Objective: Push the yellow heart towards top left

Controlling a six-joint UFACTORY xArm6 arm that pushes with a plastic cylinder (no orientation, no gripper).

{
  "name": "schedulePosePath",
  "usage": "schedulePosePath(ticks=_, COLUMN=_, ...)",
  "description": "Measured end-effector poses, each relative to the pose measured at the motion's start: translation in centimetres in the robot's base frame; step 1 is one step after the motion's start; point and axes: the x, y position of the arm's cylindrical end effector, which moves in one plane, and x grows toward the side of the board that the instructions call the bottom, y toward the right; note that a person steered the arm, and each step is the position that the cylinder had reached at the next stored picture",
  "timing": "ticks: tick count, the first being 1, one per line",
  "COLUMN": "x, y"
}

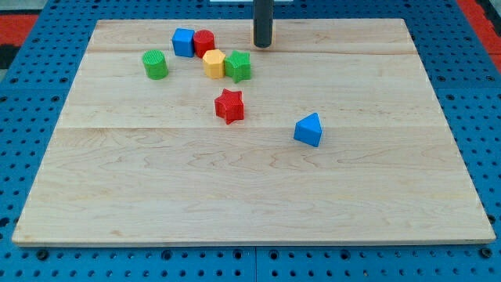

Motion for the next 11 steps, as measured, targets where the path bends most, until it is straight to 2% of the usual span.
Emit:
schedulePosePath(ticks=1, x=1.2, y=1.1)
schedulePosePath(ticks=2, x=2.1, y=4.8)
schedulePosePath(ticks=4, x=-0.6, y=5.4)
schedulePosePath(ticks=5, x=-2.2, y=3.8)
schedulePosePath(ticks=9, x=-3.7, y=-6.7)
schedulePosePath(ticks=11, x=-5.0, y=-6.1)
